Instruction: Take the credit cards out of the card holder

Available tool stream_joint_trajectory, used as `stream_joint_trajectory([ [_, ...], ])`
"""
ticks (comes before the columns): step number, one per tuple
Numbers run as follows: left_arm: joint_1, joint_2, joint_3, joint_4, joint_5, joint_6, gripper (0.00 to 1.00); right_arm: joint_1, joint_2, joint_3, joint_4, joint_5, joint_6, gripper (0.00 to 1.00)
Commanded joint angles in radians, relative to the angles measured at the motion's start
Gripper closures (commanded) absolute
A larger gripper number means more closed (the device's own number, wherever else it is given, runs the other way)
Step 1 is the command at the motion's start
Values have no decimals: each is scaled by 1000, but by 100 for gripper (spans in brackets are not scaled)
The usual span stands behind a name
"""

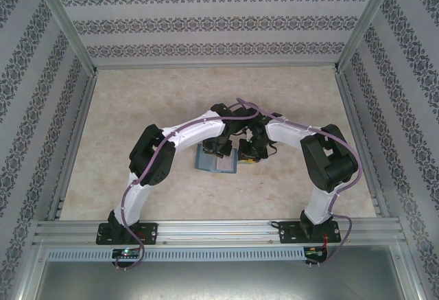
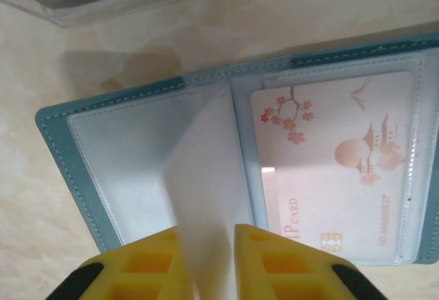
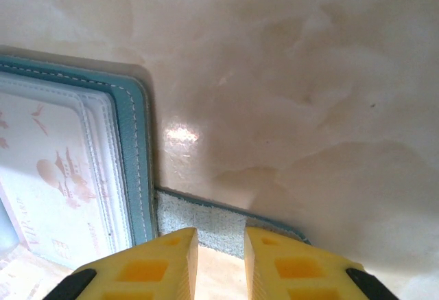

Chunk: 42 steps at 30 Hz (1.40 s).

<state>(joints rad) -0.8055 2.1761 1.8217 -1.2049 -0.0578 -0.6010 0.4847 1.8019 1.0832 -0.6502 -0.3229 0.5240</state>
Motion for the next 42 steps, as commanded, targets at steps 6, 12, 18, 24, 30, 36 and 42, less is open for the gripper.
stream_joint_trajectory([
  [6,-12,-17,-37,-40,-53,19,95,6,-20,-6,-14,3,-2,74],
  [12,-9,-25,-86,-33,-68,24,94,6,-21,-5,-18,2,-1,74],
  [18,-6,-33,-131,-19,-78,29,84,6,-25,1,-25,2,0,74],
  [24,5,-67,-181,0,-82,28,80,11,-26,15,-40,8,3,74],
  [30,20,-124,-245,26,-85,29,77,20,-26,43,-61,14,7,74],
  [36,35,-176,-291,44,-92,23,76,33,-27,78,-88,23,7,74],
  [42,52,-259,-342,110,-82,31,74,49,-25,110,-103,22,12,74],
])
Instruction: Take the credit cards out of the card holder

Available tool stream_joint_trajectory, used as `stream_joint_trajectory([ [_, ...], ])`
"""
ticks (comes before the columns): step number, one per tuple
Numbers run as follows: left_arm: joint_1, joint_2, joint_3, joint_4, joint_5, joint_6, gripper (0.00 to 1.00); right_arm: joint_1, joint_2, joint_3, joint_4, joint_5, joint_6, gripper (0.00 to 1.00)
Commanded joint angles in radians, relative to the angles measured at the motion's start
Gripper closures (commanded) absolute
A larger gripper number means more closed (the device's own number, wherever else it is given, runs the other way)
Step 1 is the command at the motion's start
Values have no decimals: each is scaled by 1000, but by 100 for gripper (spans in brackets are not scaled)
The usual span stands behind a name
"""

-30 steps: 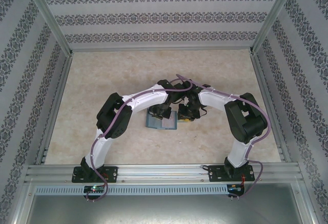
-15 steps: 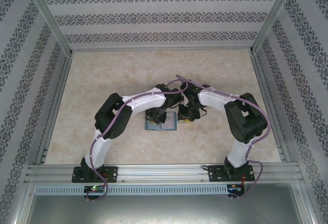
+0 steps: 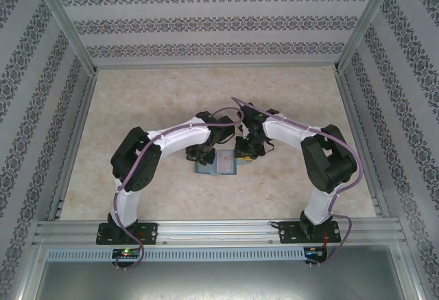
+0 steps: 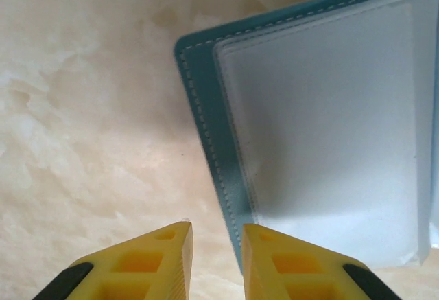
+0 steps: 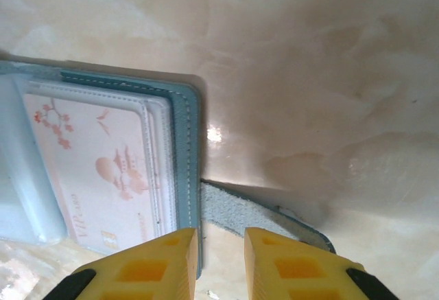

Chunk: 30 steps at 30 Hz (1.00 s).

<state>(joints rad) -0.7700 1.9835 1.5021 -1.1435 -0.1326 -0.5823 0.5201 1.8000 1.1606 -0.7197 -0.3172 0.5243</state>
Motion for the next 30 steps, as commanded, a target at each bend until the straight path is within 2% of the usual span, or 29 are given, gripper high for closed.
stream_joint_trajectory([
  [1,21,-83,-37,77,13,25,74,15,-22,36,-33,14,14,74],
  [4,38,-151,-92,170,50,23,80,21,-18,43,-30,9,18,74],
  [8,87,-225,-184,298,154,47,91,29,-13,49,-29,10,25,74],
  [10,112,-246,-218,343,198,53,100,31,-11,52,-29,10,29,74],
  [14,148,-258,-266,420,287,55,100,40,-5,56,-29,12,35,74],
  [18,156,-245,-282,506,430,42,100,45,-3,53,-16,3,47,74],
  [23,156,-250,-336,696,591,-61,99,46,-2,29,36,-32,73,74],
  [26,156,-251,-368,785,633,-130,97,46,2,7,72,-62,90,74],
  [30,155,-214,-367,800,653,-159,94,46,8,-14,109,-82,107,74],
])
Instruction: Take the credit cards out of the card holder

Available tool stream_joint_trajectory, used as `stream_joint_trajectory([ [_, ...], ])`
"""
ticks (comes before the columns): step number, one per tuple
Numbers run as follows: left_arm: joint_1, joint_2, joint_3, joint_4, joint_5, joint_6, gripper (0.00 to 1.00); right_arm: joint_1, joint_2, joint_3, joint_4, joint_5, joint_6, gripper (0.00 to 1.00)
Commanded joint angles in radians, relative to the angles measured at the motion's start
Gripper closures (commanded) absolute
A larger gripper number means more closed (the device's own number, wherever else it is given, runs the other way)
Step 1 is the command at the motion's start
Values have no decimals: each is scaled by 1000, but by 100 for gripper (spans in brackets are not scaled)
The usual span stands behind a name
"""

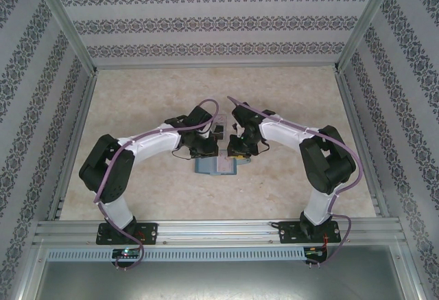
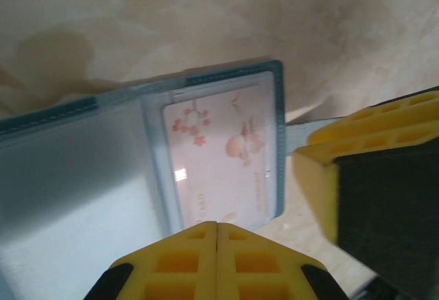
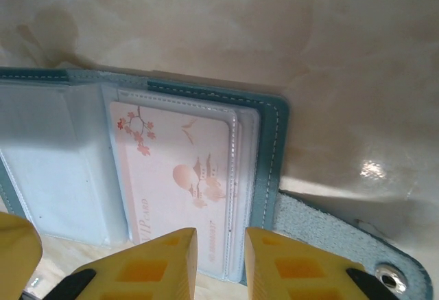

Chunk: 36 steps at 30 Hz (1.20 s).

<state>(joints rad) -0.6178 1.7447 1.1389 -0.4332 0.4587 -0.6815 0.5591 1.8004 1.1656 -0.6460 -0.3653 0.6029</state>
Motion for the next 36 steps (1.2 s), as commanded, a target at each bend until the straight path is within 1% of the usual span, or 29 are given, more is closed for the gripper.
stream_joint_trajectory([
  [1,4,35,-6,94,66,-65,94,7,10,-21,41,-39,30,74],
  [6,4,76,-14,98,77,-86,94,7,13,-25,49,-43,34,74],
  [12,3,104,-10,96,76,-89,89,5,14,-24,47,-41,32,74],
  [15,4,121,6,74,71,-82,89,5,16,-21,45,-41,30,74],
  [19,4,129,20,27,34,-64,89,5,16,-21,42,-40,28,74],
  [30,4,165,33,20,49,-60,86,6,16,-16,39,-38,29,74],
  [36,4,172,45,-11,30,-46,85,9,22,-15,48,-43,36,73],
])
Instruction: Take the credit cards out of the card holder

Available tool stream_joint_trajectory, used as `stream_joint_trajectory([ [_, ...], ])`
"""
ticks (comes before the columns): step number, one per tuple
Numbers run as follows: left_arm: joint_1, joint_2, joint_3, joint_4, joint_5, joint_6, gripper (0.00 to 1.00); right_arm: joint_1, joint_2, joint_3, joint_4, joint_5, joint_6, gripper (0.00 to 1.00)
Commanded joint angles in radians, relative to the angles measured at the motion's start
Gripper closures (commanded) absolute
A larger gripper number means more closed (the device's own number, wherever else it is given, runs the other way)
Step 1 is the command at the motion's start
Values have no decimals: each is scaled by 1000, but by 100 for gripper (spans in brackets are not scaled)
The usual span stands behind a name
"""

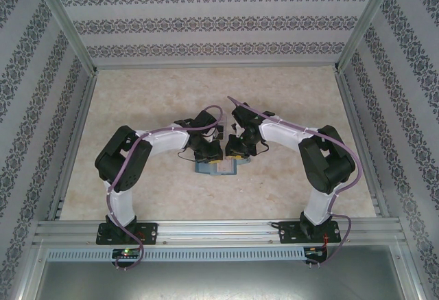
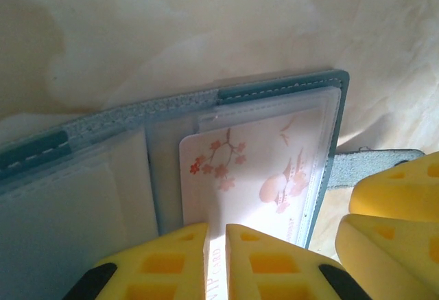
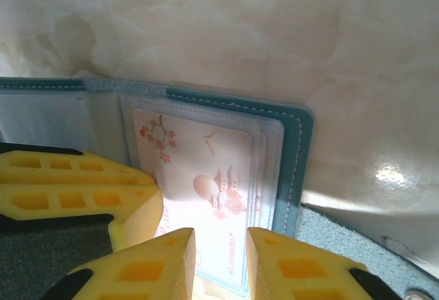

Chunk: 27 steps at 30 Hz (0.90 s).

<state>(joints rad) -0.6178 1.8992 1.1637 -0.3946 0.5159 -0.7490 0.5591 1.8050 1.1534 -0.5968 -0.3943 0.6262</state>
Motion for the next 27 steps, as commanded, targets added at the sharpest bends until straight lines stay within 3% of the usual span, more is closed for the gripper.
stream_joint_trajectory([
  [1,3,18,24,-55,-28,22,85,10,19,-4,3,-18,15,72],
  [12,3,22,32,-59,-24,26,84,18,61,-12,64,-66,37,72],
  [27,3,12,54,-120,-60,49,78,16,86,-11,11,6,6,71],
])
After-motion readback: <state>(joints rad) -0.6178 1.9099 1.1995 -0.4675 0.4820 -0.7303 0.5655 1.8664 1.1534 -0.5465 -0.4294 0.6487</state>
